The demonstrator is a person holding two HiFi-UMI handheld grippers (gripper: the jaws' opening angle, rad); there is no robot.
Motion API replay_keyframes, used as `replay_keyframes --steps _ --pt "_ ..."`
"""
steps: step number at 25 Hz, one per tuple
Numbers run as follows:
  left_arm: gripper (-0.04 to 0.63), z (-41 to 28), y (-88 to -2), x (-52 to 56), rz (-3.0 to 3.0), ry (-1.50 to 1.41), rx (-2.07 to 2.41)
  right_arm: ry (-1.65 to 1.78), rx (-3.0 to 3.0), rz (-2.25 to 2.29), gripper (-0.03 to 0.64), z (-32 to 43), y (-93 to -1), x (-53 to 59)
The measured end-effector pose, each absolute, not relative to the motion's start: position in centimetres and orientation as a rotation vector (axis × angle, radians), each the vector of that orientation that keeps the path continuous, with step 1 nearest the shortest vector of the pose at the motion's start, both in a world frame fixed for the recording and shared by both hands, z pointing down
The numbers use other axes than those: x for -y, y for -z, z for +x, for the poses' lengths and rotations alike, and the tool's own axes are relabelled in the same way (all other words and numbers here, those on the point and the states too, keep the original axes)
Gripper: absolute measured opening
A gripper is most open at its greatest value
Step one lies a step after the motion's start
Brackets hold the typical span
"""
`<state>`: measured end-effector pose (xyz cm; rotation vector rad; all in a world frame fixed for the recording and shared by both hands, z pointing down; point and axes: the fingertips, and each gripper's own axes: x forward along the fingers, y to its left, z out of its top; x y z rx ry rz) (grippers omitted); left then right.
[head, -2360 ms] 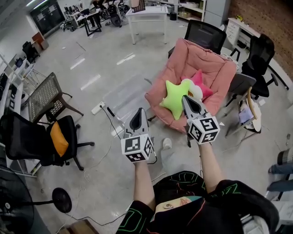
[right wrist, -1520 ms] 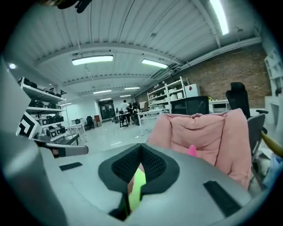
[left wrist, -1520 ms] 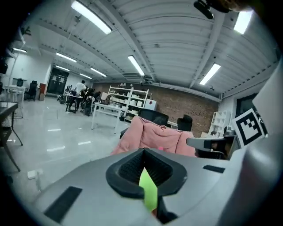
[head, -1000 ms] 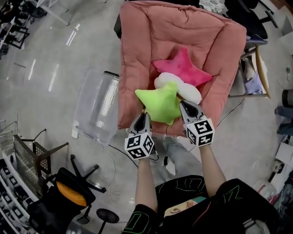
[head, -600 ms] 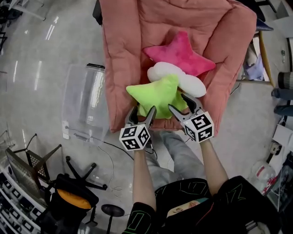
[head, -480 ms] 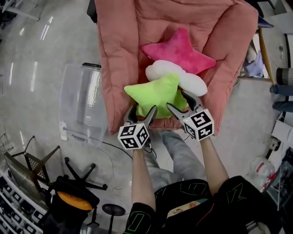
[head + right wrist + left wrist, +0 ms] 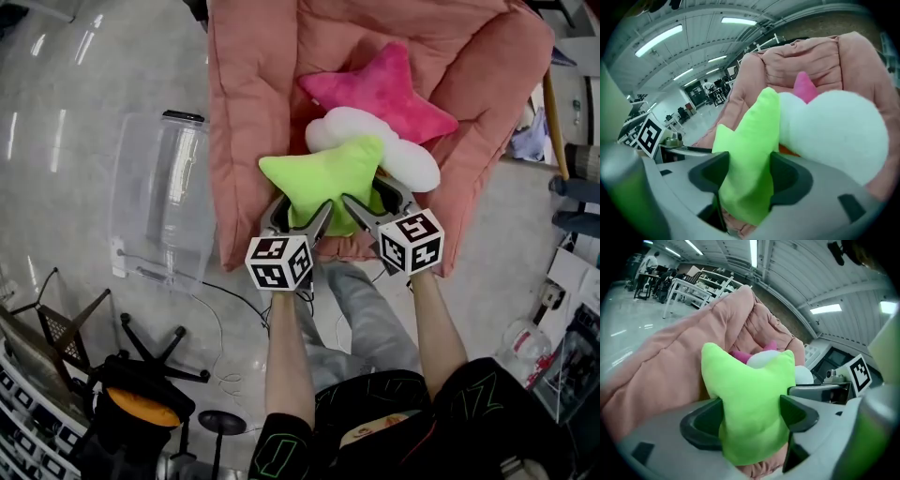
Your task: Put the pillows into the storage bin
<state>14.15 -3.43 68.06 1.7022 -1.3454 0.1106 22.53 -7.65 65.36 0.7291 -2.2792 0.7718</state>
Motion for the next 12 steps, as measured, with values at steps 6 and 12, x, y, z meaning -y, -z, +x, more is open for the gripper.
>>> replay_keyframes --steps 6,12 --pt "0.368 14.9 -64.2 2.6 1.714 -0.106 1.387 -0.707 2.314 0.756 0.267 23.0 -61.3 7.0" --pt "0.367 14.3 -59.1 2.0 1.71 -0.021 1.47 -0.58 2.389 0.74 0.264 22.0 -55.5 6.8"
